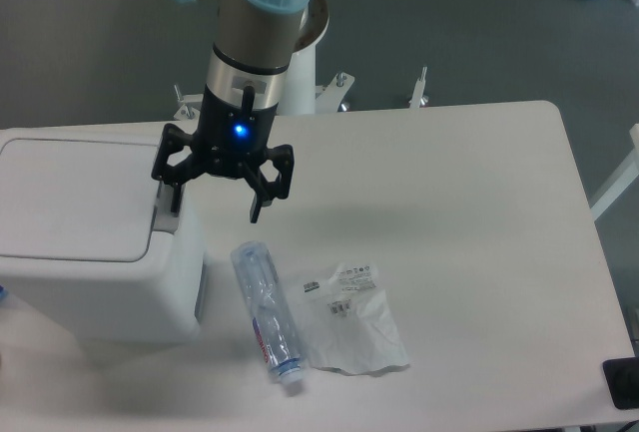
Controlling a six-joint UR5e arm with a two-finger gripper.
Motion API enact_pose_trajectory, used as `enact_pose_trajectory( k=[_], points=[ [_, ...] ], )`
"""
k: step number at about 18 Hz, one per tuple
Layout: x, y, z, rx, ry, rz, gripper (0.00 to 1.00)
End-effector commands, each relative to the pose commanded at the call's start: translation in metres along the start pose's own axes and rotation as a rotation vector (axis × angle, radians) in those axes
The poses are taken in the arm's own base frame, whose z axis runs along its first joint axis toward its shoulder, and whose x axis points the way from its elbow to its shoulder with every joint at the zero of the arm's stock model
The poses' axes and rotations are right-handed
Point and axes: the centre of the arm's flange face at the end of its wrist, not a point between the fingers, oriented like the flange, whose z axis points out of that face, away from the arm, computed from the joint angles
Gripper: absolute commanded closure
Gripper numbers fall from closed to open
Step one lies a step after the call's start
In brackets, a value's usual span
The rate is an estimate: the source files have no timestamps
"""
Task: Open the trash can
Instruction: 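Push the lid edge upward with the gripper to flip it open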
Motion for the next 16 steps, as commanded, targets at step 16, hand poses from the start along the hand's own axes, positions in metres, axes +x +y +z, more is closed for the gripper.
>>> enact_pose_trajectory(
  k=[16],
  points=[
    [-0.074, -0.041, -0.088, 0.1, -0.259, 0.173, 0.0]
  ],
)
